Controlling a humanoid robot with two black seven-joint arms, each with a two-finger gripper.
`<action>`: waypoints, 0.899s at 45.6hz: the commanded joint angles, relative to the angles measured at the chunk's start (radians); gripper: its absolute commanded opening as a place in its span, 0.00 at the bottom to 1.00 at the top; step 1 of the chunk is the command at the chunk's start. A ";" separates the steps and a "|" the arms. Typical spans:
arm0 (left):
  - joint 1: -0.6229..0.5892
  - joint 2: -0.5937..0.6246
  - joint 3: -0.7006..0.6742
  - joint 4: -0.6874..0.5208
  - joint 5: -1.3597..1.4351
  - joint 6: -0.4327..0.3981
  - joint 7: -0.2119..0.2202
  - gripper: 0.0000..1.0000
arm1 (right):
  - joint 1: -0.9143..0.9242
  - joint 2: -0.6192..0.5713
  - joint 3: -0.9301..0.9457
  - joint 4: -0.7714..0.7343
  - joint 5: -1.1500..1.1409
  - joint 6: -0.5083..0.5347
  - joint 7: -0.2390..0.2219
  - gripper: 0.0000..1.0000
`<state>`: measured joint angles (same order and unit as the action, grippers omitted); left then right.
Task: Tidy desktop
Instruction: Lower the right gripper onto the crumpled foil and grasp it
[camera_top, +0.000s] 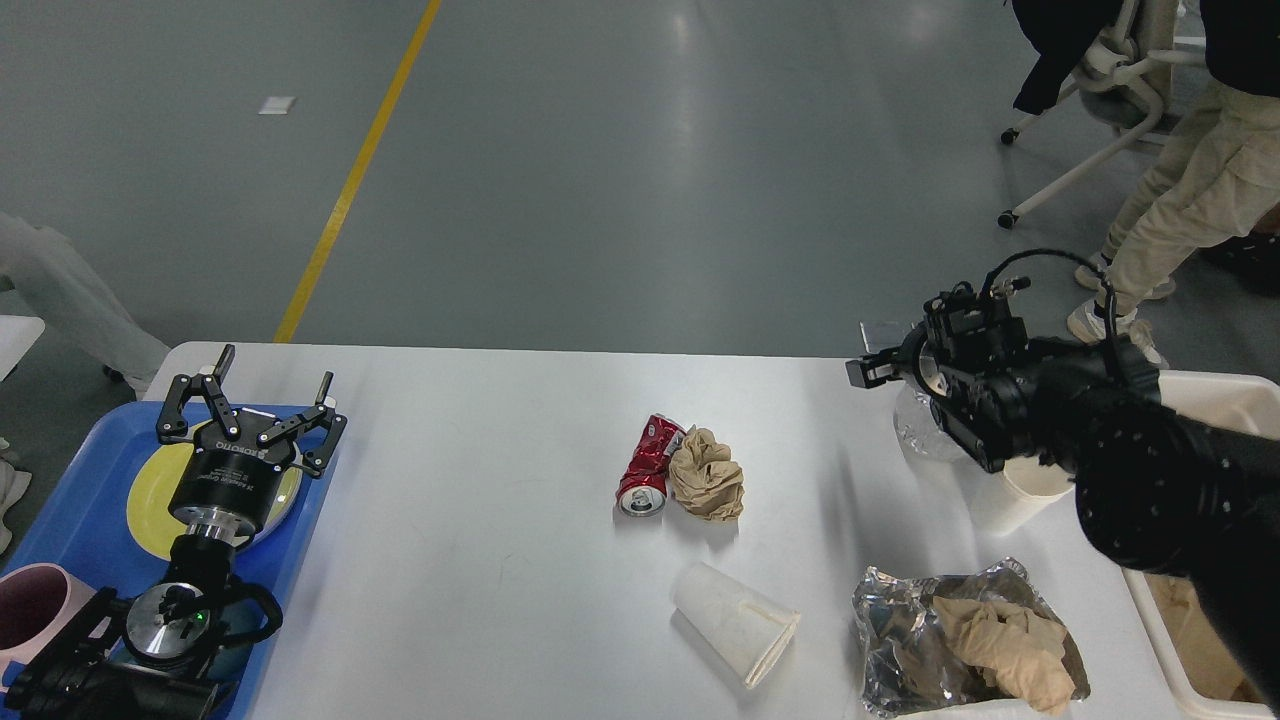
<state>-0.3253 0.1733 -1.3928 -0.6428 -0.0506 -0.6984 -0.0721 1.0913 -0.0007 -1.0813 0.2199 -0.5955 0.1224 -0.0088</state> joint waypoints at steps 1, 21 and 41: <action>0.000 0.000 0.000 0.000 0.000 0.000 0.000 0.97 | -0.100 0.004 -0.009 -0.082 -0.053 -0.044 0.003 0.98; 0.000 0.002 0.000 0.000 0.000 0.000 0.000 0.96 | -0.176 0.005 0.020 -0.088 -0.047 -0.082 -0.008 0.95; 0.000 0.002 0.000 0.000 0.000 0.000 0.000 0.97 | -0.179 0.008 0.037 -0.076 -0.050 -0.073 -0.014 0.48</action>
<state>-0.3252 0.1746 -1.3928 -0.6428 -0.0506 -0.6979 -0.0721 0.9134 0.0075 -1.0447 0.1421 -0.6440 0.0432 -0.0192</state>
